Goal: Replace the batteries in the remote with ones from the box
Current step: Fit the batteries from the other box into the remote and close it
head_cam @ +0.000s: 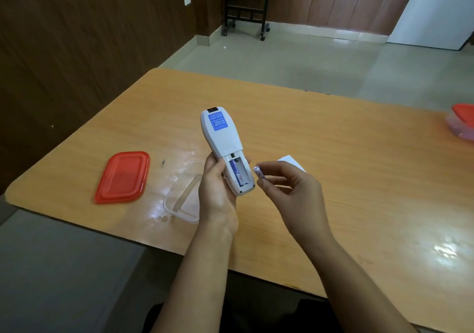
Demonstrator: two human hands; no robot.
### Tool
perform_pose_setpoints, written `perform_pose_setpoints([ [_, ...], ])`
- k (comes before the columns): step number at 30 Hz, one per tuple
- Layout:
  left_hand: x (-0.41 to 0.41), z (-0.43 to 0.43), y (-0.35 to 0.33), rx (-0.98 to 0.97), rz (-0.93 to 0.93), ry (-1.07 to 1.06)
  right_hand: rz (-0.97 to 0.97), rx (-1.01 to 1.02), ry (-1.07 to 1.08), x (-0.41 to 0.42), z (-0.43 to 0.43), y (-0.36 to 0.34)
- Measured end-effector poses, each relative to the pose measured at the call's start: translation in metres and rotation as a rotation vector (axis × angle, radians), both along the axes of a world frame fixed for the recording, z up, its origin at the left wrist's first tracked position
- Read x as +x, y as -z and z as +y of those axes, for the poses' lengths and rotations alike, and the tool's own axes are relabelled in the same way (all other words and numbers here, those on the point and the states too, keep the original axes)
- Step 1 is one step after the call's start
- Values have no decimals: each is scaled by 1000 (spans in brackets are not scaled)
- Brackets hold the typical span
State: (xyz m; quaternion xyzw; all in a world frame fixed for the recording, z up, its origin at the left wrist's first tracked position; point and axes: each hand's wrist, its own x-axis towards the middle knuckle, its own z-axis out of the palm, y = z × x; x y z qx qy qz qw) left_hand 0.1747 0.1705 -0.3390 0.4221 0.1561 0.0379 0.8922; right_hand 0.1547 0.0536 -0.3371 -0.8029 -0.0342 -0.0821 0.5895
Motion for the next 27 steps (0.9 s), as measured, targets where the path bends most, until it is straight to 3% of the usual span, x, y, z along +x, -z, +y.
perform_pose_setpoints([
  [4,-6,-10,0,36,-16,-19,-219,-312,67,2,5,4],
  [10,-7,-12,2,50,-31,-8,-397,-483,92,0,14,3],
  [16,-6,-7,3,6,37,17,-396,-550,-16,-2,12,5],
  [21,-5,-10,5,120,24,24,-443,-632,35,-2,14,4],
  [27,-3,-1,5,-56,71,78,-450,-581,-13,-1,12,9],
])
